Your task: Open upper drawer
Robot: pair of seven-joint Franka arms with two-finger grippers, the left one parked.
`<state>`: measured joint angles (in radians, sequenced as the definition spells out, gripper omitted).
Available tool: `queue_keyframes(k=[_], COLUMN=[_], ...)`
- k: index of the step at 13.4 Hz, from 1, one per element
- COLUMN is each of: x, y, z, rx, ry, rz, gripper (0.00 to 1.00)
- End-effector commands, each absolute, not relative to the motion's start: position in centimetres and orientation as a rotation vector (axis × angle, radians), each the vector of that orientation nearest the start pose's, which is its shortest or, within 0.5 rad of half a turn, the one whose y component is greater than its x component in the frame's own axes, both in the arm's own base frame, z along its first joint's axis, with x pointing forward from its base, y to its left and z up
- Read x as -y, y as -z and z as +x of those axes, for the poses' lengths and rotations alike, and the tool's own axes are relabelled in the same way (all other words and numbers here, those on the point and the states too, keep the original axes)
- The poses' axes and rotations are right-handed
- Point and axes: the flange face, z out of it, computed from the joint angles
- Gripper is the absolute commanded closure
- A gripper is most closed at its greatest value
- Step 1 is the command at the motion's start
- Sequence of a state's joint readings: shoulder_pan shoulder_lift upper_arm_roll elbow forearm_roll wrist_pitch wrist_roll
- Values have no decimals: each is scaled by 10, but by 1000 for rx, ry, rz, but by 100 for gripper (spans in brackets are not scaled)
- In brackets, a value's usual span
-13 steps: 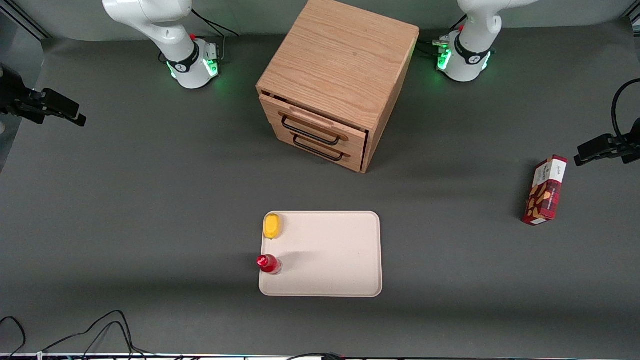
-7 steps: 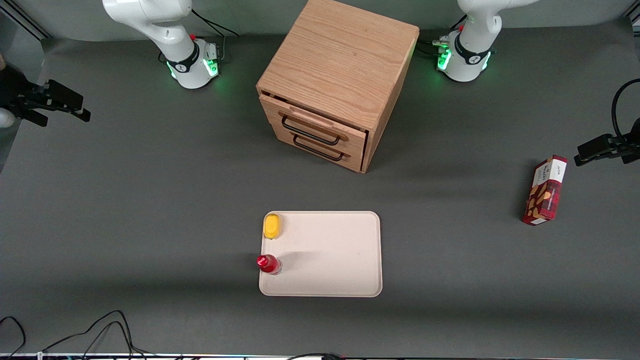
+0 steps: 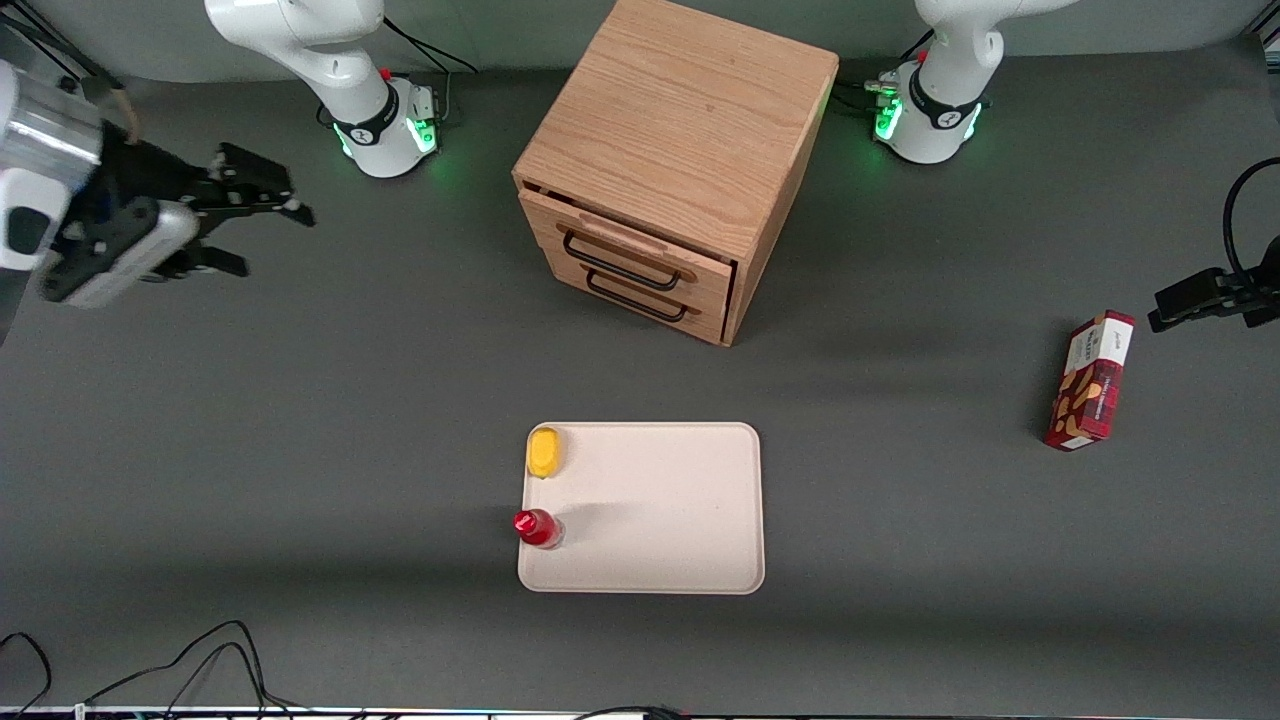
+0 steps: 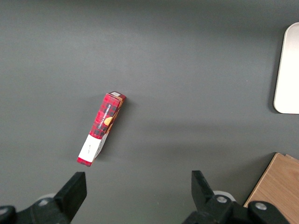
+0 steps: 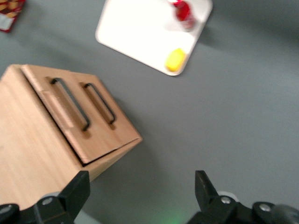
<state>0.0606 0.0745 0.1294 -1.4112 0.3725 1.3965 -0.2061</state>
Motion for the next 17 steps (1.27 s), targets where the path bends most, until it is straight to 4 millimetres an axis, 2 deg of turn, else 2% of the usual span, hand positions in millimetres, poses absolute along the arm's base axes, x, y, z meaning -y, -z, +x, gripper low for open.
queue_keyframes(k=[1,2,4,7,10,13,15,17], x=[-200,-225,-260,-309,-354,-381,-402,-404], y=[-627,-622,-594,-541,-489,-436,-420,-409], z=[548,545,548,560,560,559,549,546], rx=[766,837,899,941,978,1053,1117,1117], ry=[-207,-223,-289,-334,-382,-443,-431,-445], rz=[-2570,-2534,-2477,-2396,-2357,-2342,-2350,-2351], gripper=[0,0,0,0,0,0,0,0])
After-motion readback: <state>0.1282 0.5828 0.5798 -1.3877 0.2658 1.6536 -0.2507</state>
